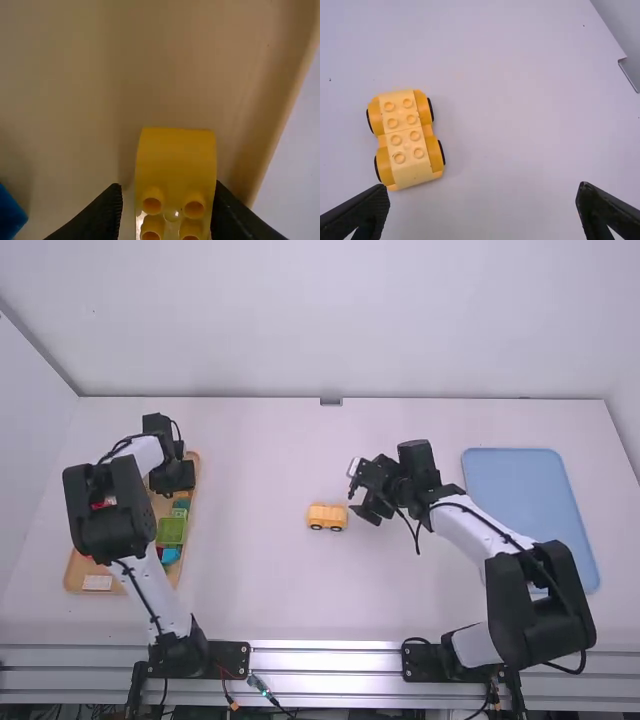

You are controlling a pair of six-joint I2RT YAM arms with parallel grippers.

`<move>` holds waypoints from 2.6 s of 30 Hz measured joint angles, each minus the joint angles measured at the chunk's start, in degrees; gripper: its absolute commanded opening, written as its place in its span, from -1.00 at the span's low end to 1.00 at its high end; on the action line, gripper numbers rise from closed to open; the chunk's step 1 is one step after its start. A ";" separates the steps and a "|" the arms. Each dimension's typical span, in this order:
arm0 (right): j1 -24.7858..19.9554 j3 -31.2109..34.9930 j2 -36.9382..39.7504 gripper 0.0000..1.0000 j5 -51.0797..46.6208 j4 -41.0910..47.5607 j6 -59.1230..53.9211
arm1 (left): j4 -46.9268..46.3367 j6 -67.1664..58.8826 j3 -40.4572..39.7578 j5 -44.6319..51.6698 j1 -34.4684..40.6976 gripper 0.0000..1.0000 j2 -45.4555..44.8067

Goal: Assemble lego blocks to make yellow taxi

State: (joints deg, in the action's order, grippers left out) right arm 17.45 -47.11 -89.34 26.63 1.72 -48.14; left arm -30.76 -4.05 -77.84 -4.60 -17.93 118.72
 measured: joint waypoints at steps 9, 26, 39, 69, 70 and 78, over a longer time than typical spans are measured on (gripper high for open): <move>0.00 0.00 0.00 0.97 0.04 0.02 0.02 | 3.50 1.11 0.83 0.07 0.00 -0.43 -0.02; 0.00 0.00 0.02 0.98 0.04 0.44 0.02 | 1.46 0.52 0.37 0.68 0.37 -0.84 -2.47; 0.00 0.00 0.02 0.98 0.02 0.46 0.02 | 0.35 -25.64 2.34 4.20 19.56 -0.83 -11.61; -0.37 0.02 0.00 0.98 0.02 2.73 0.07 | 13.22 -69.75 23.67 17.66 33.05 -0.87 -14.71; -0.37 0.00 0.02 0.98 0.02 2.80 0.02 | 13.81 -69.51 24.13 17.68 33.05 -0.78 -14.71; -0.37 0.02 0.02 0.98 0.04 2.80 0.02 | 14.78 -69.05 24.24 17.70 33.05 0.98 -14.71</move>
State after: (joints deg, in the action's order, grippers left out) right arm 17.08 -47.09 -89.32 26.68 4.51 -48.12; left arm -15.99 -73.10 -53.60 13.10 15.11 104.01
